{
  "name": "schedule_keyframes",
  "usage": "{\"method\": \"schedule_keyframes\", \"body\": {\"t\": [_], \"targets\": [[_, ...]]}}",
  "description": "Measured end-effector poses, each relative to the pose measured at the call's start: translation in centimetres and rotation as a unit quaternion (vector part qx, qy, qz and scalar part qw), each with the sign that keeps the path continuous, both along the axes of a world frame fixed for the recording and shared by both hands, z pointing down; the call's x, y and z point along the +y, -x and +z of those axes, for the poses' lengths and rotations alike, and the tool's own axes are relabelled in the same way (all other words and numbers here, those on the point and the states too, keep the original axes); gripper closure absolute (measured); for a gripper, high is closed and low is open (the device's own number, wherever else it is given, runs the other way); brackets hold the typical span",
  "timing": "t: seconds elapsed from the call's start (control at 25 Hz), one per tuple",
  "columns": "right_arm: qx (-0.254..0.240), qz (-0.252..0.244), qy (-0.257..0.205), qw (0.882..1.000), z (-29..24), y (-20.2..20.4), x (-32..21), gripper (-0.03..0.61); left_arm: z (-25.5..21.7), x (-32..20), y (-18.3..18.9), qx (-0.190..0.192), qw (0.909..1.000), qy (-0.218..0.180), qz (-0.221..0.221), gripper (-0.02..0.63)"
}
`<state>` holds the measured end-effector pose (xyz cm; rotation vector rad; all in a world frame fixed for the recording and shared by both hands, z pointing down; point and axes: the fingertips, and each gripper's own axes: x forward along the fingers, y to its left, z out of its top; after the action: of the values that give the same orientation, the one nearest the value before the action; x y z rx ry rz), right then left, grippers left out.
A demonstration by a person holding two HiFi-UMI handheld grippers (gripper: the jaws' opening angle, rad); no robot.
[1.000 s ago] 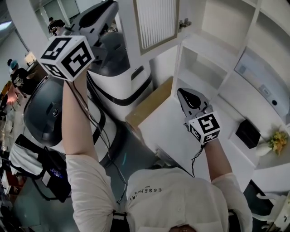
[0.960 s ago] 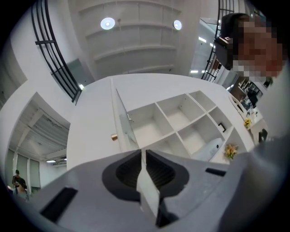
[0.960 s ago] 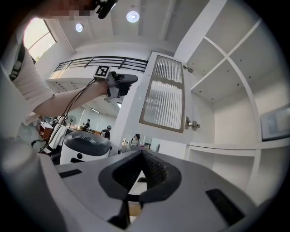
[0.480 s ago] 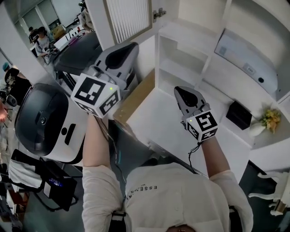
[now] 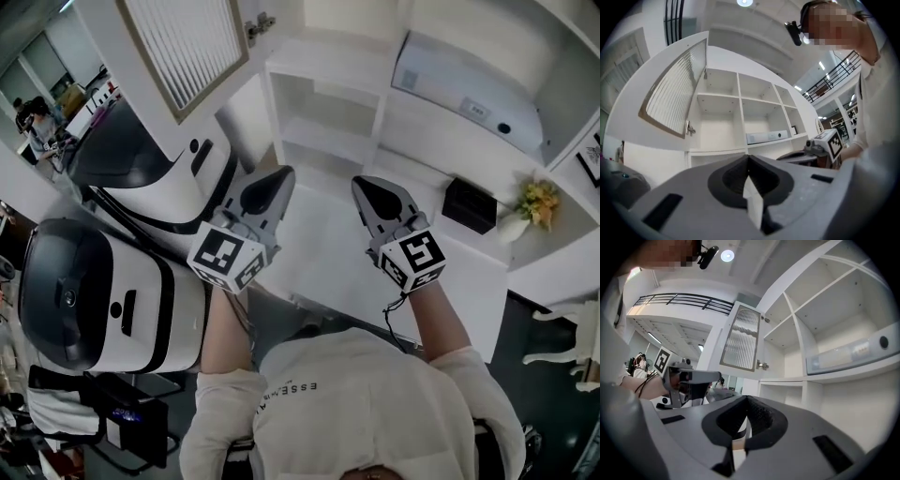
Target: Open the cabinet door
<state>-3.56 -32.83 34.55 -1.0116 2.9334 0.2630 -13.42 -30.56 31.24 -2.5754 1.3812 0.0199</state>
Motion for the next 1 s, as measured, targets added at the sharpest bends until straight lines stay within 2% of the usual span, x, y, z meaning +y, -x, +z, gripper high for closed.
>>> {"method": "schedule_keyframes", "body": {"t": [0.28, 0.48, 1.0], "targets": [[-0.018, 0.041, -0.003, 0.999, -0.1, -2.1, -0.8, 0.565, 3.3, -1.3, -1.6, 0.009, 0.9994, 0.033, 0.007, 0.611], [-0.013, 0.051, -0.012, 0.999, 0.1, -2.7, -1.1, 0.565, 4.0, -2.3, -2.0, -0.009, 0.9993, 0.035, 0.004, 0.611], [-0.007, 0.063, -0.017, 0.998, 0.0, -2.3, -2.0, 0.565, 3.7, -3.6, -1.5, -0.007, 0.9995, 0.031, -0.004, 0.611]]}}
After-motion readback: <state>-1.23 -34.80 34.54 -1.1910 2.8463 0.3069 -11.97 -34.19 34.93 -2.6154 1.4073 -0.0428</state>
